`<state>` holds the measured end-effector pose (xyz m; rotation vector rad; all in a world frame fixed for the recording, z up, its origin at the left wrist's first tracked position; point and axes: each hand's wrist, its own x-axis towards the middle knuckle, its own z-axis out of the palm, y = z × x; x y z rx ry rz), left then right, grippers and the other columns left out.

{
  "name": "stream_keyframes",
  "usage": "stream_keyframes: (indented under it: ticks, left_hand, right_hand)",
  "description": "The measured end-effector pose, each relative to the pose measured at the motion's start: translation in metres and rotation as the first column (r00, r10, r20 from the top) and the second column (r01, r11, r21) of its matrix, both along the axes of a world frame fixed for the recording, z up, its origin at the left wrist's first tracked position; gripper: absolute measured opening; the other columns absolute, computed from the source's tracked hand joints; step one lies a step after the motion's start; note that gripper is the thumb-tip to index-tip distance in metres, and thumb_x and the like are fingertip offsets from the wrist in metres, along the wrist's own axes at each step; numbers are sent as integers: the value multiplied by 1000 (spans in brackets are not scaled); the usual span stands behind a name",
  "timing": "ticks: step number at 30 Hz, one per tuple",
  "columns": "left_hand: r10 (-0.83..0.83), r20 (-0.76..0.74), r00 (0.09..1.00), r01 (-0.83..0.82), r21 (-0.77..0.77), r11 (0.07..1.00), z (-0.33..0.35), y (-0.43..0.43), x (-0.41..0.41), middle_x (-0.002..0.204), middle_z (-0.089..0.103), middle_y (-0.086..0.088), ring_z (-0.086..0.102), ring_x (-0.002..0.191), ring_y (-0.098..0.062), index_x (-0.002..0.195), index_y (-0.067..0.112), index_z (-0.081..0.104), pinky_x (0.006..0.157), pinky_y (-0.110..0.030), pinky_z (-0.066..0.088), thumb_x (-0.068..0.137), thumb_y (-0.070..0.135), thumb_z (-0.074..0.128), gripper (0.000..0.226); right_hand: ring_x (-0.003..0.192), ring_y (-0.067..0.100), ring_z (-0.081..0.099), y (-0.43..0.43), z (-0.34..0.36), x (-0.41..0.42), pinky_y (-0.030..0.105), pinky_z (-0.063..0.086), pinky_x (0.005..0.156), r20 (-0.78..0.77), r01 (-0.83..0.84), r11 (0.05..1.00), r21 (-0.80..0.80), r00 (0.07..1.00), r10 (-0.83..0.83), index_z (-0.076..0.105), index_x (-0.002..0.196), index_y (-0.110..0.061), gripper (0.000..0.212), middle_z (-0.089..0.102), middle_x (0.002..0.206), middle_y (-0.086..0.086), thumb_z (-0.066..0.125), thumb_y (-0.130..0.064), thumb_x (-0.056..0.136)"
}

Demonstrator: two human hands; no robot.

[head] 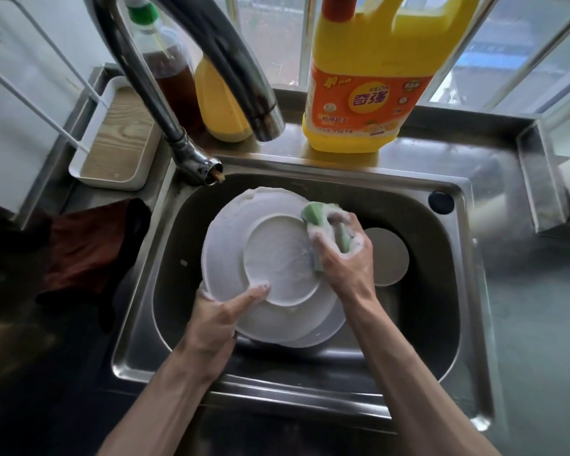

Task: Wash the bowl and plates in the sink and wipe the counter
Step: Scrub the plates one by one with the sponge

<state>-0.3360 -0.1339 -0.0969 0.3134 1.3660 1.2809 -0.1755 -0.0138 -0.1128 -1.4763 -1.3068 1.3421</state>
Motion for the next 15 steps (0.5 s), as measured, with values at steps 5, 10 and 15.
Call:
stream_keyframes:
  ticks: [5,10,15]
  left_hand:
    - [-208,89,974,211,-30,977,3,8,-25,118,74,-18,72,109,-36,129,13,68,79,-40,62,74,10,83,56]
    - [-197,79,977,199,-23,980,-1,21,-22,116,73,-23,73,101,-38,126,8,69,78,-42,62,69,4,84,60]
    - [-67,100,993,66,9,998,-10,15,-3,110,76,-18,74,94,-30,123,8,69,74,-37,62,76,-3,75,48]
  right_hand:
    - [103,9,68,25,1,13,20,53,88,170,-285,956,67,948,271,75,109,-21,50,72,119,0,77,-50,68]
    - [119,1,51,18,12,1,40,49,106,269,-375,923,84,901,341,70,103,-37,38,55,123,-33,82,-53,71]
    - [110,5,27,2,28,-23,27,28,106,550,-589,748,306,750,366,79,105,-42,25,49,125,-16,81,-47,81]
